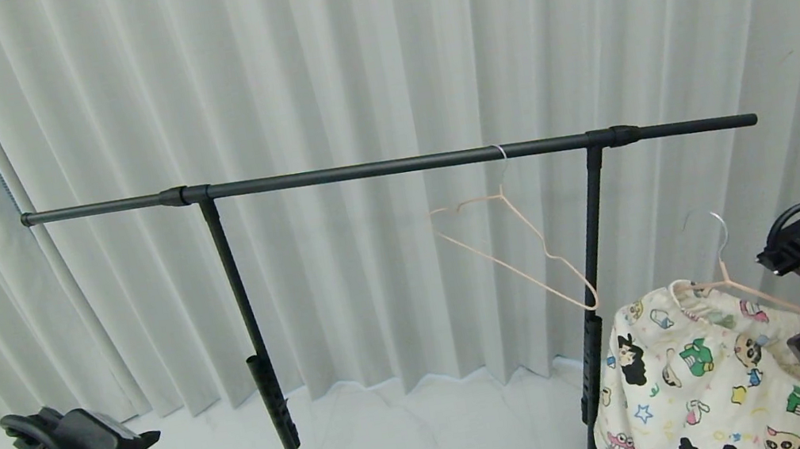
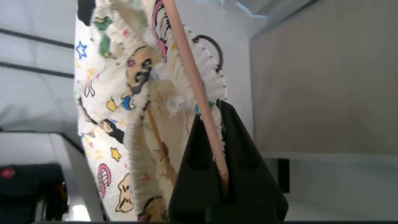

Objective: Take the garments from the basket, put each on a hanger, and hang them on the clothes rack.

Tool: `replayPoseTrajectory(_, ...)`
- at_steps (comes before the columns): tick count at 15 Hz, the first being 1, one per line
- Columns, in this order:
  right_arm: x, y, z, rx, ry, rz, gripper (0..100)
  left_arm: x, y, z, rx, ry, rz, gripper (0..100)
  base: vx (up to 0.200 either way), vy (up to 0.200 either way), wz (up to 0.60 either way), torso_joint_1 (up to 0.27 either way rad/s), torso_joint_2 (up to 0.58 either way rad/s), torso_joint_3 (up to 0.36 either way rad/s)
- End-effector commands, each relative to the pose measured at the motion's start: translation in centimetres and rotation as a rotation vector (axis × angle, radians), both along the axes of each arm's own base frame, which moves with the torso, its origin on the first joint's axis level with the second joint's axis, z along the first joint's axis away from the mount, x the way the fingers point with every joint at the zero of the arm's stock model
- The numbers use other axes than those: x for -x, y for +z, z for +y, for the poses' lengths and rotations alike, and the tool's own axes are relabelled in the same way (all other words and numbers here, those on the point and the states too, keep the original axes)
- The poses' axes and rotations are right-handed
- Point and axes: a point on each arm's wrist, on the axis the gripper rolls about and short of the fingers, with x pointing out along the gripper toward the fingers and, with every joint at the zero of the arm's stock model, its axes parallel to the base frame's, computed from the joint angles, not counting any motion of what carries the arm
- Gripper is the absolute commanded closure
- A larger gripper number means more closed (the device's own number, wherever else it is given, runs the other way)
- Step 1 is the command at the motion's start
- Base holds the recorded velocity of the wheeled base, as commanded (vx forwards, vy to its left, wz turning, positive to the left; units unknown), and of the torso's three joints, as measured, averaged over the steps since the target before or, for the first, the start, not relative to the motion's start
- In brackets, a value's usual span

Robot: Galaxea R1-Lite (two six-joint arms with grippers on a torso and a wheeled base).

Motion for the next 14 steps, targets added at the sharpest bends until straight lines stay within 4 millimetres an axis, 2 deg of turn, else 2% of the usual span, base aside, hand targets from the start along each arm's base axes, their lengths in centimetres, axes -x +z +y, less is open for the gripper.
replayPoseTrajectory(1,-1.2,0.0,0.2,0.001,-0.022,-0.005,100,0.0,0.0,0.0,0.000,0.001,0.000,0,0.000,0.000,0.00,0.000,0.00,0.000)
replayPoseTrajectory(8,-5.4,2.0,2.9,-0.161,0.038,-0.230,100,0.1,0.0,0.0,0.001,0.001,-0.004,0,0.000,0.000,0.00,0.000,0.00,0.000)
replayPoseTrajectory(14,-6.2,2.4,3.6,-0.209,0.059,-0.310,100,-0.1,0.2,0.0,0.003,0.000,-0.007,0,0.000,0.000,0.00,0.000,0.00,0.000)
